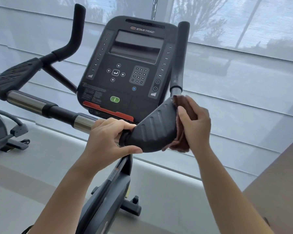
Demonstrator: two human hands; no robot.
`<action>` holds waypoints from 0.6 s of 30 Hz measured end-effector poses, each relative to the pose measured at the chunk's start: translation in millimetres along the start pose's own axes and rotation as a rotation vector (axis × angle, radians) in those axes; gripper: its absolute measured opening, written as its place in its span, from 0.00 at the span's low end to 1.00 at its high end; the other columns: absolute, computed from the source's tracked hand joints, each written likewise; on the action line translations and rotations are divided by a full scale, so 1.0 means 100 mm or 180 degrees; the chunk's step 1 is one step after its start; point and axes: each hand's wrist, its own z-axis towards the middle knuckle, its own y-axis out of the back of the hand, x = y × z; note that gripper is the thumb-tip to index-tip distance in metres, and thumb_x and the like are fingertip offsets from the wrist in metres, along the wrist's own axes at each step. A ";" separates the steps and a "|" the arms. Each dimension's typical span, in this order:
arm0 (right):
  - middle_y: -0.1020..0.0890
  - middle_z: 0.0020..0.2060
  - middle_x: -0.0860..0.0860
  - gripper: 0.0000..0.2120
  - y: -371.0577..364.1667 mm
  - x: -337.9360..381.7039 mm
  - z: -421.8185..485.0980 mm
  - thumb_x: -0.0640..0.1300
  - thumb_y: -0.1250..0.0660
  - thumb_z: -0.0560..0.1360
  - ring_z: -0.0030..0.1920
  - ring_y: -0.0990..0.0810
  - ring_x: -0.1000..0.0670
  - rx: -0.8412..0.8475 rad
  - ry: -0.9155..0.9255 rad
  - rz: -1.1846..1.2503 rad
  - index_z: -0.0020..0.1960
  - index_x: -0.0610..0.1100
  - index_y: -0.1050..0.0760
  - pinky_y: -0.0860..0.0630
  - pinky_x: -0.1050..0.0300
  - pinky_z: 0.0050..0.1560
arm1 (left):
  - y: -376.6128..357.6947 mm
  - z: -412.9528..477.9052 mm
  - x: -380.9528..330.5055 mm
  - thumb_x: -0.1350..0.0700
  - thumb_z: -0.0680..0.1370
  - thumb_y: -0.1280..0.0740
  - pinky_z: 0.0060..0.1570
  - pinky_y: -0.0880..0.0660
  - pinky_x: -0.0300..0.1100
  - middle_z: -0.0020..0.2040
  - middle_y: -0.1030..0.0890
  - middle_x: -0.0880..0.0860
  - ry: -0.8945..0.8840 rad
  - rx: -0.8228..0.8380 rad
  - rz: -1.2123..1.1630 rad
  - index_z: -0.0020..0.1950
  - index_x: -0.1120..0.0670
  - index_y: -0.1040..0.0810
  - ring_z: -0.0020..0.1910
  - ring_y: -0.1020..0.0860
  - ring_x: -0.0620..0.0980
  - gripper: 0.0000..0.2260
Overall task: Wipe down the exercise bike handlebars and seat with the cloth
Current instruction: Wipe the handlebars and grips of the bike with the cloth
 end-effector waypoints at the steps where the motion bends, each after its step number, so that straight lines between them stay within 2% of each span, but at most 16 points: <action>1: 0.23 0.55 0.49 0.18 -0.05 -0.02 -0.07 0.44 0.32 0.72 0.50 0.24 0.60 -0.0057 -0.0195 0.0184 0.61 0.54 0.24 0.32 0.70 0.60 | 0.00 0.00 0.00 0.34 0.60 0.34 0.50 0.36 0.44 0.42 0.21 0.43 -0.0010 -0.0014 -0.0010 0.49 0.52 0.20 0.44 0.28 0.42 0.27; 3: 0.22 0.56 0.49 0.17 -0.11 -0.06 -0.29 0.45 0.32 0.73 0.53 0.22 0.60 -0.0250 -0.0491 0.0517 0.61 0.55 0.24 0.29 0.64 0.60 | 0.01 0.00 -0.01 0.34 0.60 0.34 0.50 0.36 0.43 0.41 0.22 0.42 -0.0029 -0.0021 -0.0018 0.49 0.52 0.20 0.44 0.28 0.41 0.27; 7: 0.23 0.54 0.50 0.18 -0.18 -0.05 -0.65 0.45 0.31 0.72 0.48 0.23 0.67 -0.0772 -0.0536 0.0620 0.61 0.55 0.24 0.29 0.77 0.49 | 0.01 0.01 0.01 0.33 0.60 0.35 0.49 0.38 0.42 0.40 0.22 0.43 -0.0086 -0.0039 -0.0021 0.48 0.53 0.20 0.42 0.28 0.42 0.28; 9: 0.25 0.52 0.49 0.18 -0.24 0.00 -0.75 0.45 0.31 0.72 0.46 0.22 0.63 -0.0933 -0.0408 0.0457 0.61 0.54 0.24 0.30 0.79 0.48 | 0.00 0.01 0.01 0.33 0.60 0.35 0.49 0.39 0.40 0.40 0.22 0.43 -0.0137 -0.0033 -0.0004 0.47 0.53 0.20 0.42 0.27 0.42 0.27; 11: 0.28 0.51 0.53 0.19 -0.30 0.07 -0.83 0.44 0.31 0.72 0.49 0.23 0.60 -0.1056 -0.0341 0.0344 0.60 0.58 0.27 0.33 0.82 0.46 | -0.01 0.01 0.03 0.33 0.60 0.36 0.49 0.38 0.41 0.40 0.20 0.46 -0.0161 -0.0004 0.0019 0.47 0.53 0.20 0.43 0.26 0.45 0.28; 14: 0.31 0.52 0.53 0.21 -0.37 0.14 -0.92 0.44 0.31 0.72 0.53 0.24 0.52 -0.1188 -0.0263 0.0128 0.59 0.62 0.31 0.33 0.82 0.48 | 0.00 0.01 0.04 0.33 0.60 0.36 0.49 0.37 0.44 0.40 0.19 0.48 -0.0167 0.0031 0.0038 0.47 0.54 0.20 0.44 0.23 0.48 0.28; 18: 0.33 0.53 0.52 0.22 -0.44 0.19 -1.03 0.43 0.30 0.72 0.56 0.24 0.51 -0.1333 -0.0158 -0.0196 0.63 0.57 0.30 0.31 0.78 0.55 | 0.01 0.02 0.06 0.33 0.61 0.36 0.47 0.38 0.42 0.40 0.18 0.49 -0.0297 0.0082 0.0033 0.47 0.55 0.20 0.43 0.23 0.50 0.28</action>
